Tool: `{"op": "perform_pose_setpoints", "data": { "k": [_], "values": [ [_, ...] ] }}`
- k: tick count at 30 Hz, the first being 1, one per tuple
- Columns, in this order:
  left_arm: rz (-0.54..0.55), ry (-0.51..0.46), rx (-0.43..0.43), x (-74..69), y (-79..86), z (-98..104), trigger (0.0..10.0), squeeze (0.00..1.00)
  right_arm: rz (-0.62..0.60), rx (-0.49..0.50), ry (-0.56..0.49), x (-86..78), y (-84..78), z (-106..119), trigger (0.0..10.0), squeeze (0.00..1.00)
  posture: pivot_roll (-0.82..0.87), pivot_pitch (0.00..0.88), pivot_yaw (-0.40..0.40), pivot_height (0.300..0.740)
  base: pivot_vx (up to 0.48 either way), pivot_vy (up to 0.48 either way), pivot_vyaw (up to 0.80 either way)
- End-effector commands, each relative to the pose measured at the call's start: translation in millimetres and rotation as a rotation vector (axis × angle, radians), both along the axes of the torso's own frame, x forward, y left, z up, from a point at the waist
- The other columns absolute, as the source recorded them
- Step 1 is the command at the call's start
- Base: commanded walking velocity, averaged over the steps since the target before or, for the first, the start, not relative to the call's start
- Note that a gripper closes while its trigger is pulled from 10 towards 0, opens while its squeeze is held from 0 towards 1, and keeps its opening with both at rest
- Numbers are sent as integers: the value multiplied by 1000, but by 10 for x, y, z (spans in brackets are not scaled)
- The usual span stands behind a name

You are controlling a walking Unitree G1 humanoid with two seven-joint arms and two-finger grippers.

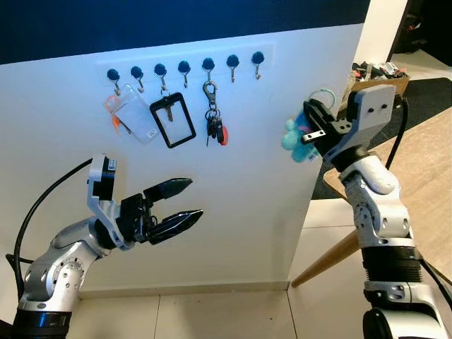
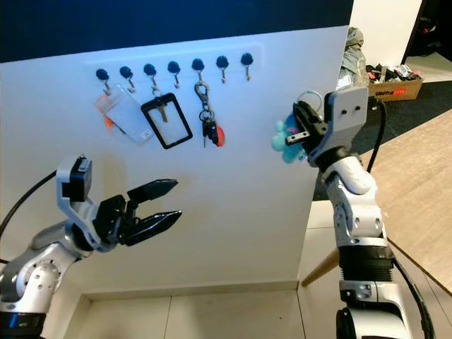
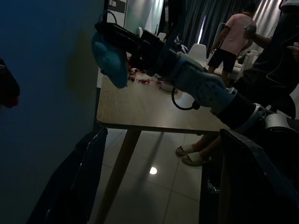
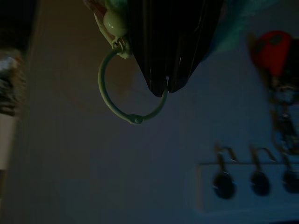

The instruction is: Hang keys on a hook

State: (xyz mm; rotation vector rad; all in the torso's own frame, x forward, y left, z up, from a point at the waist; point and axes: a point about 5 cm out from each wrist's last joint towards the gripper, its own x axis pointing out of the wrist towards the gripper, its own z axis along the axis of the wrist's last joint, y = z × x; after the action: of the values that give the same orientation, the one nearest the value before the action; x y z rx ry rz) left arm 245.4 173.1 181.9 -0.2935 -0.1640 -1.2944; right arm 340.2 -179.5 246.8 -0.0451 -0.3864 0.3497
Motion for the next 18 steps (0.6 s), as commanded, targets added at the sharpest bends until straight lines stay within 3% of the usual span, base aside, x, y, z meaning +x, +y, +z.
{"op": "perform_pose_setpoints", "data": {
  "k": [1, 6, 11, 18],
  "values": [
    [-13, -5, 5, -19, 4, 12, 10000, 0, 93, 19, -37, -16, 140, 121, 10000, 0, -135, 3, 108, 740, 0, 0, 0],
    [-8, -9, 5, -15, 10, 14, 10000, 0, 244, 9, -35, -53, 341, 111, 10000, 0, -135, 3, 108, 740, 0, 0, 0],
    [7, -19, 4, -4, 20, 32, 10000, 0, 314, 12, -39, -67, 452, 134, 10000, 0, -137, 8, 104, 740, 0, 0, 0],
    [163, -45, -25, 98, 159, 125, 10000, 0, 346, 31, -72, -74, 492, 235, 10000, 0, -131, 3, 100, 740, 0, 0, 0]
  ]
}}
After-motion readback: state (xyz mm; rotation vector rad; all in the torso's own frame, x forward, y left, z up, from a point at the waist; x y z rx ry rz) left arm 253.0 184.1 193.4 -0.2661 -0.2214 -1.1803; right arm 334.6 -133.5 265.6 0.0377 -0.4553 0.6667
